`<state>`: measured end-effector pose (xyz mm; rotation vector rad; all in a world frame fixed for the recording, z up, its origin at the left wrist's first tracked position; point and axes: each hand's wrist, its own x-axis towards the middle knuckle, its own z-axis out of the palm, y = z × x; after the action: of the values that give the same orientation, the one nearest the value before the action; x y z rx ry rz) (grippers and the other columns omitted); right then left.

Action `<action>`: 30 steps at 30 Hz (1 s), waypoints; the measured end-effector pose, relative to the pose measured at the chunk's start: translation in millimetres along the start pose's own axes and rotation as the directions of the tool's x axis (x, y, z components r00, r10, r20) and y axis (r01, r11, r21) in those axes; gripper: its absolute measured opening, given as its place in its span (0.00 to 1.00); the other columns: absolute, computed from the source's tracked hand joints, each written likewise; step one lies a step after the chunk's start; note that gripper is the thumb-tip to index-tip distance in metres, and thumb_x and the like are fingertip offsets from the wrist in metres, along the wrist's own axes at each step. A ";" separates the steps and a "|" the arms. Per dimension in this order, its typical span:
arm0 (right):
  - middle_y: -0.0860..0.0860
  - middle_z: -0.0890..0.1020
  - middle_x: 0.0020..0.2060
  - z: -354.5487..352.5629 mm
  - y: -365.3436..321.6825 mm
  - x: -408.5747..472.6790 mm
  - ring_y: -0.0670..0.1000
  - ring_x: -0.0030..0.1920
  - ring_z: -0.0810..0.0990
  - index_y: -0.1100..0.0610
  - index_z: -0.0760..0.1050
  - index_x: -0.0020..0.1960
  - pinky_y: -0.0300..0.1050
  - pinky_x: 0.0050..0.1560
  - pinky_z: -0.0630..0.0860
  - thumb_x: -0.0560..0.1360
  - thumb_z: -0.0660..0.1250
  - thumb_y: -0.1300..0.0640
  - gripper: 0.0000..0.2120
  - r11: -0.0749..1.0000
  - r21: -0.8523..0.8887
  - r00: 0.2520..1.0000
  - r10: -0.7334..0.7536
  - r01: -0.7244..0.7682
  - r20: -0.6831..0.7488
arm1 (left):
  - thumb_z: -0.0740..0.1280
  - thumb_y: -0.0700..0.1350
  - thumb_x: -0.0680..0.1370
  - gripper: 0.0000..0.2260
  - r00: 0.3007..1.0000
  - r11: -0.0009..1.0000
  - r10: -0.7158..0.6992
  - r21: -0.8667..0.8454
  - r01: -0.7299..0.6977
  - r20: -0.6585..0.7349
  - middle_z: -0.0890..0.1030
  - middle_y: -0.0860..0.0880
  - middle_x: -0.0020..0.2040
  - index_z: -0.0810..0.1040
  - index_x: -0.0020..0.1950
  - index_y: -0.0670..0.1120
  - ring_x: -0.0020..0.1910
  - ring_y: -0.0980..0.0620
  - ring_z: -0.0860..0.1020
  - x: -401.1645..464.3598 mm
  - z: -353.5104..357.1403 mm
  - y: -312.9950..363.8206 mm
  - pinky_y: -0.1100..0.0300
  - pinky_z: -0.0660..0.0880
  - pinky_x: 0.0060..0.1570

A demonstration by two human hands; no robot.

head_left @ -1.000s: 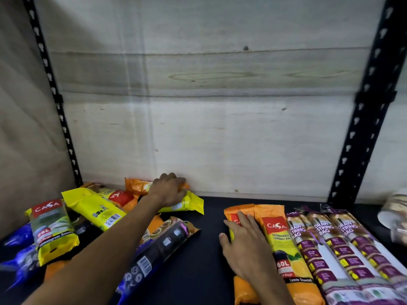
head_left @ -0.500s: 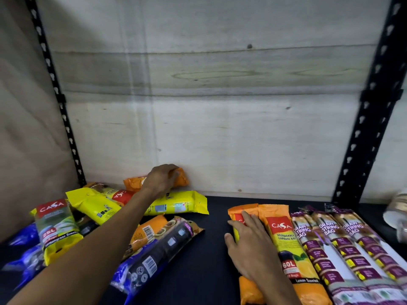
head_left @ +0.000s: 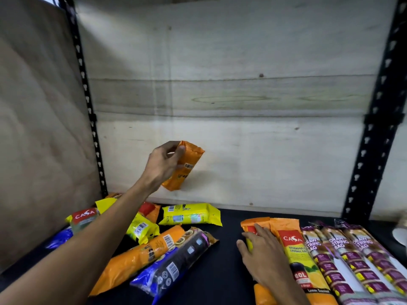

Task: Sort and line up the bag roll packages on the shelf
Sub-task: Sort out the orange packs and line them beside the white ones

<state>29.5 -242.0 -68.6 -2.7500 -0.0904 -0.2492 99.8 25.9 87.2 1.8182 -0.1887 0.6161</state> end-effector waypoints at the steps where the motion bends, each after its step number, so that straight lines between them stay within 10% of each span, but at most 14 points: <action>1: 0.48 0.71 0.73 -0.7 -0.1 0.5 0.53 0.75 0.63 0.46 0.75 0.68 0.49 0.74 0.60 0.81 0.54 0.39 0.22 1.000 -0.026 0.998 -0.016 0.014 -0.064 | 0.67 0.51 0.79 0.16 0.999 1.000 0.010 -0.013 -0.009 0.036 0.81 0.46 0.59 0.78 0.64 0.46 0.54 0.50 0.82 -7.1 5.0 6.0 0.50 0.83 0.49; 5: 0.48 0.84 0.48 -24.9 -16.4 3.9 0.50 0.50 0.80 0.54 0.81 0.54 0.47 0.53 0.75 0.82 0.57 0.44 0.18 0.894 0.447 0.980 0.113 -0.029 -0.163 | 0.67 0.48 0.79 0.09 0.981 0.995 0.065 -0.080 -0.051 0.183 0.82 0.46 0.55 0.81 0.57 0.48 0.56 0.50 0.81 -44.8 34.3 22.2 0.51 0.83 0.49; 8: 0.58 0.86 0.45 -49.4 -32.8 11.7 0.55 0.44 0.85 0.61 0.79 0.55 0.48 0.43 0.81 0.82 0.55 0.40 0.26 0.305 0.875 0.923 0.213 -0.375 0.321 | 0.68 0.46 0.79 0.08 0.957 0.991 0.069 -0.132 -0.032 0.282 0.84 0.46 0.52 0.82 0.55 0.47 0.54 0.51 0.82 -71.6 55.6 27.1 0.51 0.82 0.49; 16: 0.65 0.84 0.46 -72.0 -29.3 16.3 0.60 0.44 0.84 0.66 0.78 0.57 0.50 0.38 0.84 0.76 0.70 0.53 0.18 -0.317 0.823 0.868 0.001 -0.471 0.497 | 0.69 0.45 0.79 0.10 0.826 0.985 0.171 -0.088 -0.146 0.537 0.84 0.52 0.56 0.82 0.59 0.47 0.58 0.56 0.80 -119.8 72.0 29.5 0.59 0.77 0.59; 21: 0.63 0.85 0.43 -76.2 -13.8 11.0 0.57 0.36 0.84 0.65 0.77 0.61 0.48 0.34 0.82 0.80 0.64 0.57 0.15 -0.067 0.866 0.859 0.111 -0.496 0.500 | 0.68 0.51 0.78 0.23 0.789 0.950 0.088 0.185 -0.249 0.608 0.72 0.61 0.69 0.68 0.72 0.62 0.68 0.62 0.70 -137.0 66.3 -2.1 0.62 0.74 0.62; 25: 0.64 0.85 0.47 -75.2 8.8 6.7 0.62 0.44 0.85 0.63 0.75 0.60 0.60 0.48 0.82 0.79 0.64 0.55 0.14 0.101 0.874 0.860 0.262 -0.475 0.438 | 0.57 0.62 0.80 0.24 0.749 0.617 -0.125 0.642 -0.454 0.650 0.66 0.54 0.75 0.65 0.74 0.57 0.77 0.52 0.58 -152.9 71.3 -38.6 0.50 0.57 0.74; 30: 0.57 0.87 0.43 -79.3 17.0 -4.2 0.59 0.43 0.87 0.55 0.78 0.55 0.60 0.49 0.83 0.74 0.72 0.43 0.17 0.445 0.774 0.892 0.254 -0.450 0.373 | 0.47 0.64 0.81 0.26 0.740 0.357 -0.221 0.759 -0.544 0.635 0.59 0.50 0.79 0.62 0.76 0.57 0.79 0.46 0.52 -162.9 83.8 -56.6 0.44 0.47 0.76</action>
<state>14.2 -287.5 -3.1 -1.7047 0.2610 0.1808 11.8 -60.9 -59.4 3.1982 -0.6328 0.1193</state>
